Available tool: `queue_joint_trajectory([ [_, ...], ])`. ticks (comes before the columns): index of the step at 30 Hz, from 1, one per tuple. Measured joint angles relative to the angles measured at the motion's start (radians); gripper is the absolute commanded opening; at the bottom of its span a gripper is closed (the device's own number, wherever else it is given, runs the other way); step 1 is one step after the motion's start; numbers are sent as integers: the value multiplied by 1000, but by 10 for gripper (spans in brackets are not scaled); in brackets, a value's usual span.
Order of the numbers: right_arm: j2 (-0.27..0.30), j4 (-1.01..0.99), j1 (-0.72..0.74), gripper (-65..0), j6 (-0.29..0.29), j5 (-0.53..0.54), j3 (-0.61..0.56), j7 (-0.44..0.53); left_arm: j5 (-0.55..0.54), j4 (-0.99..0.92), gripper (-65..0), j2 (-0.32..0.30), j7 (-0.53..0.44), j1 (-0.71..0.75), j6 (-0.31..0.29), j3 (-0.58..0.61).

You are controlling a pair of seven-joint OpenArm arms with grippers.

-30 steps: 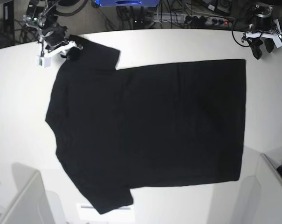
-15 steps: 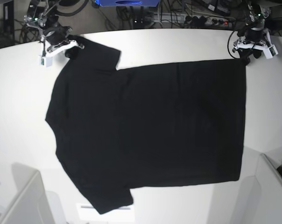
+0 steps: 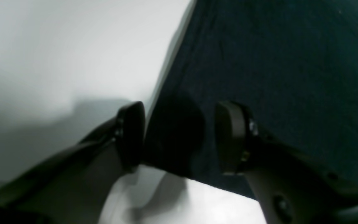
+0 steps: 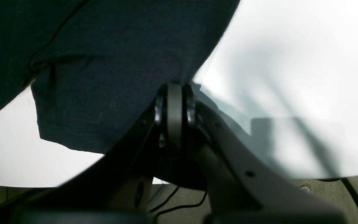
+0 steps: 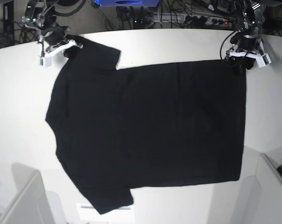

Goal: Fold the T-shirt properly
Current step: 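Lower both grippers and pinch the shirt's shoulder corners, then pull both shoulder corners back toward the robot, straightening the shirt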

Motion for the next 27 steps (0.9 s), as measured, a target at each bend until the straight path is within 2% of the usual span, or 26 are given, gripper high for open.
queue_joint_trajectory([
  [7, 0, 0, 0, -650, 0, 0, 0, 0, -3, -8, -642, 5, 21, -24, 10, 1],
  [11, 0, 3, -3, -650, 0, -3, 0, 0, -3, -6, -650, 5, 37, -24, 6, 1],
  [15, 0, 9, -17, -650, 0, 0, 1, 8, -12, 2, -650, -3, 108, -28, -1, -13],
  [18, 0, 36, -30, -650, -4, -13, 3, -12, -11, 7, -650, -5, 107, -21, -1, -13],
  [21, -3, 75, -60, -650, -11, -33, 5, -39, -7, 37, -650, -6, 124, 8, 0, -11],
  [27, -3, 111, -103, -650, -11, -31, 7, -28, 9, 142, -650, -11, 170, 101, 12, -8],
])
